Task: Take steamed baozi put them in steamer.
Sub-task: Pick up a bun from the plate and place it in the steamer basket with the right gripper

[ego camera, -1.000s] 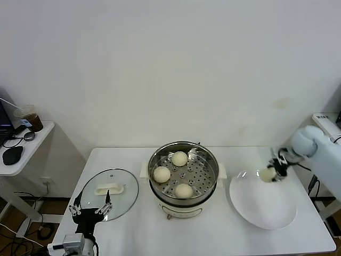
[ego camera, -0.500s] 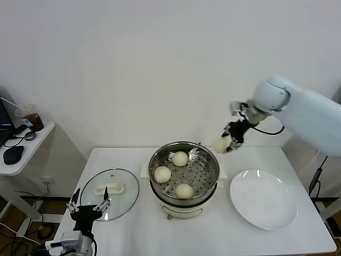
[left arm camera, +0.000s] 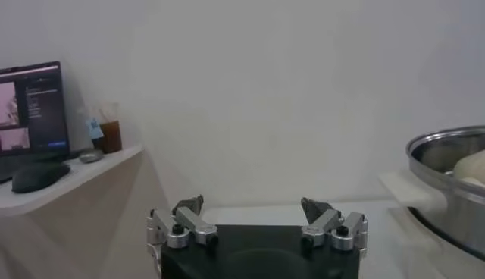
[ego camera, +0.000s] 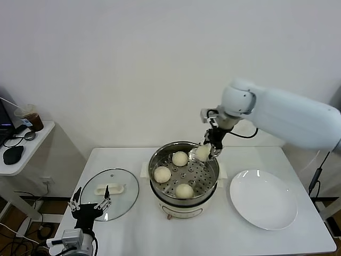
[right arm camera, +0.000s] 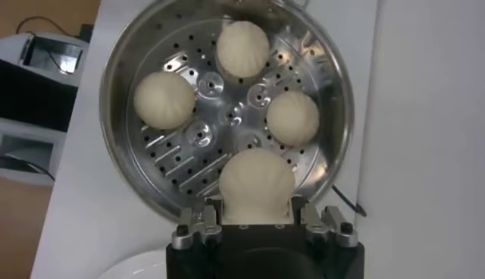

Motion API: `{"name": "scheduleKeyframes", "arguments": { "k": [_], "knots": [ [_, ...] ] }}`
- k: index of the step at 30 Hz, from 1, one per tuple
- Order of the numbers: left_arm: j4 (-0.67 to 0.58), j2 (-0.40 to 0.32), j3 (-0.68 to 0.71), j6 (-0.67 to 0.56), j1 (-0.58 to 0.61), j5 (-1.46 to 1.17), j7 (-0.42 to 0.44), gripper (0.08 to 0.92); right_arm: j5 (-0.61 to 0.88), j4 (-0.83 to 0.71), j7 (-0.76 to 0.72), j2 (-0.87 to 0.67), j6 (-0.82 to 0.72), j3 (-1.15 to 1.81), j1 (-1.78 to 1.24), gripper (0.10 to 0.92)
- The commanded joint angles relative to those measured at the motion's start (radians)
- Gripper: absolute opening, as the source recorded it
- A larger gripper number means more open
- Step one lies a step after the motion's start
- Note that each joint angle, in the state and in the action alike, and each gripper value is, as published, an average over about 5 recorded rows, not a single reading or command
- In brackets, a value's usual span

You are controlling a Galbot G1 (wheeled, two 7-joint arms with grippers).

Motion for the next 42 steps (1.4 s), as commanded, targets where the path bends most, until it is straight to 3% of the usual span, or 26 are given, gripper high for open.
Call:
{"name": "scheduleKeyframes", "arguments": {
  "k": [1,23,37,42],
  "knots": [
    [0.003,0.002,0.000,0.001,0.000,-0.002,0.000,0.823,-0.042,-0.015,0.046,0.055,-0.036,-0.014,-0.098,0.534],
    [0.017,-0.003,0.004,0.000,-0.007,-0.003,0.000,0.823,-0.108,-0.070,0.058,0.104,-0.036,0.016,-0.156,0.537],
    [0.005,-0.009,0.003,-0.001,0.000,-0.002,-0.001,0.823,-0.104,-0.019,0.039,0.036,-0.033,0.032,-0.119,0.797],
    [-0.003,-0.012,0.002,-0.001,0.004,0.001,0.001,0.823,-0.070,0.007,-0.010,-0.047,-0.001,0.150,-0.097,0.821]
  ]
}}
